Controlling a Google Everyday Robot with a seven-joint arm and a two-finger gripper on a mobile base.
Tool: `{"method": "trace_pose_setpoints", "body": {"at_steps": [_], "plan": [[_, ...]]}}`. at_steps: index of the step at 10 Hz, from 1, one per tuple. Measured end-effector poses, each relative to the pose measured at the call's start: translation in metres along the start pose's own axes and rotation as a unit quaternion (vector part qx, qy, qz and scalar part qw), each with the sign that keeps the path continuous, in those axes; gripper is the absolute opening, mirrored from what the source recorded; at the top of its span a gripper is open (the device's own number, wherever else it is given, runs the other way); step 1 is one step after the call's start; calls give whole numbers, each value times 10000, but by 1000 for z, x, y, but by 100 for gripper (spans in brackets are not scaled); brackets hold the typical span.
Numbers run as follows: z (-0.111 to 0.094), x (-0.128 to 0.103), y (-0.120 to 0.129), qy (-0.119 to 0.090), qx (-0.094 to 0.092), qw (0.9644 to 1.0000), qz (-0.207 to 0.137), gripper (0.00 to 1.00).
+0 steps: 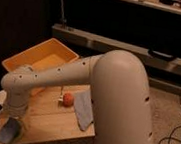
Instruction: Place towel in paper cup
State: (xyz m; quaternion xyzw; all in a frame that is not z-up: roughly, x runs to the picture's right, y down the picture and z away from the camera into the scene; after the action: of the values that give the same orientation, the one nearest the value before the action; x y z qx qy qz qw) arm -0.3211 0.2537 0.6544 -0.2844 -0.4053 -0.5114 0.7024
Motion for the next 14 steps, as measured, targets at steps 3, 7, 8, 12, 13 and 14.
{"method": "trace_pose_setpoints", "body": {"at_steps": [3, 7, 8, 12, 13, 14], "plan": [[0, 0, 0, -1, 0, 10000, 0, 80], [0, 0, 0, -2, -1, 10000, 0, 80], [0, 0, 0, -1, -1, 10000, 1, 80], [0, 15, 25, 114, 14, 9987, 492, 80], [-4, 27, 45, 195, 9, 9969, 760, 80], [-9, 37, 71, 279, 19, 9943, 1032, 80]]}}
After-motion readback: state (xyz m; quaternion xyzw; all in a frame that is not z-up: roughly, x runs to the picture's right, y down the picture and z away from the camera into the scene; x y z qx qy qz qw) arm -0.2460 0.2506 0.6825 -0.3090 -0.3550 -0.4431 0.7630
